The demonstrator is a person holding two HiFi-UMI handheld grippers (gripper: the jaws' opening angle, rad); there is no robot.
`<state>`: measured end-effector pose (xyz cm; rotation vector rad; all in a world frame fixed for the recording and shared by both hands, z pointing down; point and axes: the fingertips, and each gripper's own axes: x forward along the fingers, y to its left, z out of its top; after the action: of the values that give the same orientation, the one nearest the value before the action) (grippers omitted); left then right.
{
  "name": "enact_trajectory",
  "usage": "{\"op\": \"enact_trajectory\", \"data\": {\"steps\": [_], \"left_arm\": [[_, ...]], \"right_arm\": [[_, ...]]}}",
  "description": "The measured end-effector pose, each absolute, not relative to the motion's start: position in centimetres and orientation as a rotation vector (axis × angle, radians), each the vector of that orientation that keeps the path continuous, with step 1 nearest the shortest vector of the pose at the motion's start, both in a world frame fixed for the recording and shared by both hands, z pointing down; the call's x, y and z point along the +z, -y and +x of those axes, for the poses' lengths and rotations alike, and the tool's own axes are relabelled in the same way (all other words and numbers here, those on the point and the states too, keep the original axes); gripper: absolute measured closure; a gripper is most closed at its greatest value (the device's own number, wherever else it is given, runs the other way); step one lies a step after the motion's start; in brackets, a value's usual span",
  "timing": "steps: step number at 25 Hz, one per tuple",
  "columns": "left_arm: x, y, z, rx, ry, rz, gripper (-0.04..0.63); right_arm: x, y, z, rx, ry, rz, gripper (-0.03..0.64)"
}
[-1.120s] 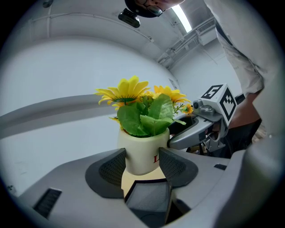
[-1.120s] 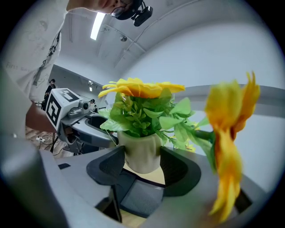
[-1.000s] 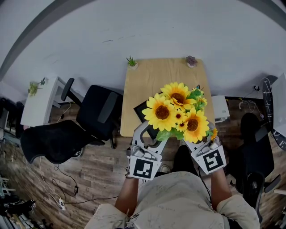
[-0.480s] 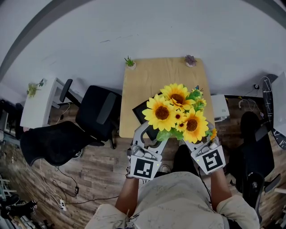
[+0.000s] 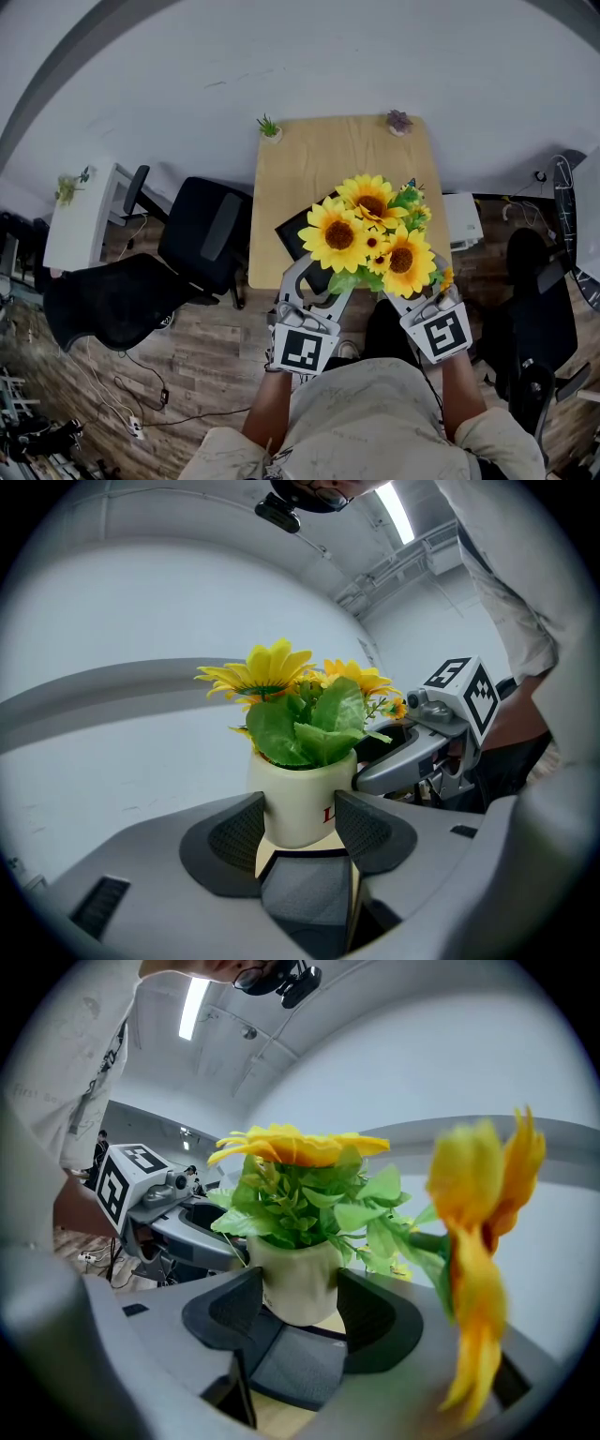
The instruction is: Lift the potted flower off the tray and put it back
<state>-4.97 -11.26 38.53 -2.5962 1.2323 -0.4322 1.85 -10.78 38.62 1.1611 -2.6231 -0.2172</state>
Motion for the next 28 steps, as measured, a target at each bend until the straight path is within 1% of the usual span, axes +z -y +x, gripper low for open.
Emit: {"op": "enact_trajectory", "data": {"steps": [12, 28], "left_arm": [[40.3, 14.8, -3.3, -0.521, -1.22, -2.642, 0.354], [44.5, 16.4, -3.0, -0.59, -1.229, -2.708, 0.354]], "right_arm": [[40.4, 14.3, 3.5, -0.107, 2.604, 1.143, 0.353], [44.5, 15.8, 3.8, -0.001, 2.57, 1.109, 0.353]]}}
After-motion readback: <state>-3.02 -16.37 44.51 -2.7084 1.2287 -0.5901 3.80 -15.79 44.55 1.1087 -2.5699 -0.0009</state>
